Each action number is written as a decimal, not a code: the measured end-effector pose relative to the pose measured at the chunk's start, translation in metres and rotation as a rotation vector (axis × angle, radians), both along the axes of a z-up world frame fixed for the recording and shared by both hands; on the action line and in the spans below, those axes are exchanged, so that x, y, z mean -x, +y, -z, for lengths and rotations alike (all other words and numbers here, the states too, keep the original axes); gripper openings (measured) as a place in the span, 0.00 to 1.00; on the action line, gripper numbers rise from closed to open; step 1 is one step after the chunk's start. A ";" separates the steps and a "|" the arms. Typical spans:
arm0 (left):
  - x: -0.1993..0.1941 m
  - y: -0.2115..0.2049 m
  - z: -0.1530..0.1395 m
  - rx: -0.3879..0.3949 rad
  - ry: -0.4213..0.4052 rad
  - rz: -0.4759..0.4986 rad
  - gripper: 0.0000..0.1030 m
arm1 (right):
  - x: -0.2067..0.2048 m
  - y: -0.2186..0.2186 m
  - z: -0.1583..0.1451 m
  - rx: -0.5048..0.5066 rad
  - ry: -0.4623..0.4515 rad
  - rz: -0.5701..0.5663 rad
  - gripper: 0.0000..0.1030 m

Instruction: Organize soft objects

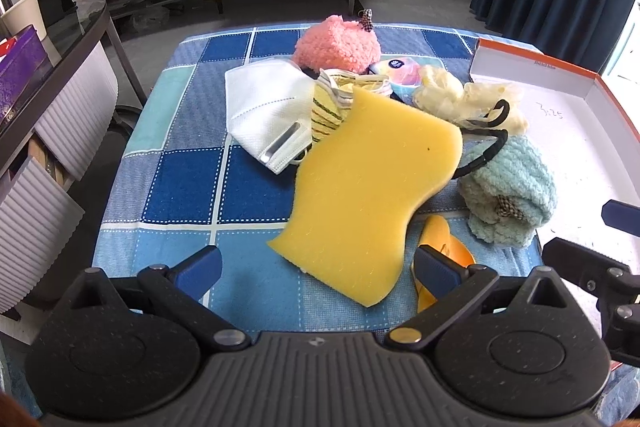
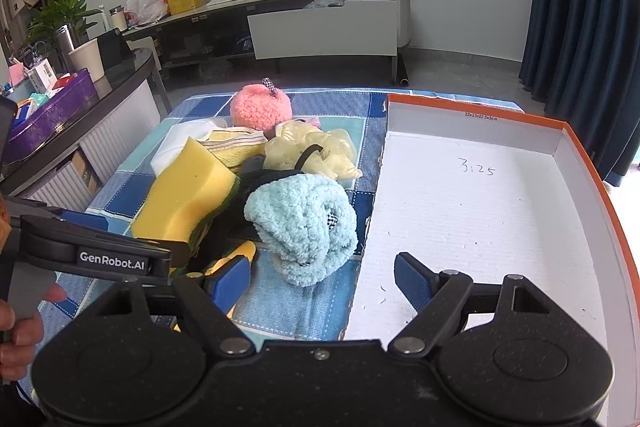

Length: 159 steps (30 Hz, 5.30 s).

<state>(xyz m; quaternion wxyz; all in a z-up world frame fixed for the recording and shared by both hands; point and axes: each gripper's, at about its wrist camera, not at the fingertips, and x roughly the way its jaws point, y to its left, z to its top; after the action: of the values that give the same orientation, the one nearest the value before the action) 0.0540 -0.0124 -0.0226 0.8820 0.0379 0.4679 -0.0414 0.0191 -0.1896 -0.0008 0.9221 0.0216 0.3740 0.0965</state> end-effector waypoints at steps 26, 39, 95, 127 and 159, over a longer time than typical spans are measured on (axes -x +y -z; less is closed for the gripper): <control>-0.028 0.000 0.020 0.106 -0.001 0.043 0.69 | -0.063 0.014 0.022 -0.048 0.118 -0.089 0.86; 0.004 0.013 -0.001 0.187 -0.041 -0.028 0.64 | -0.020 0.002 0.000 -0.072 0.122 -0.105 0.56; 0.034 0.019 -0.082 0.463 -0.130 -0.026 0.64 | 0.023 -0.028 -0.071 -0.197 -0.088 -0.103 0.57; 0.005 -0.114 -0.076 0.208 -0.177 0.102 0.64 | 0.020 -0.122 -0.081 -0.130 -0.109 0.129 0.57; -0.031 -0.163 -0.047 0.192 -0.098 0.127 0.65 | -0.022 -0.159 -0.057 -0.054 -0.060 0.218 0.58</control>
<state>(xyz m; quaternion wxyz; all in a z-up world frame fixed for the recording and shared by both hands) 0.0848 -0.1758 0.0249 0.8990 -0.0151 0.4148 -0.1400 0.0407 -0.3488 0.0563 0.9370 0.0840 0.3390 0.0060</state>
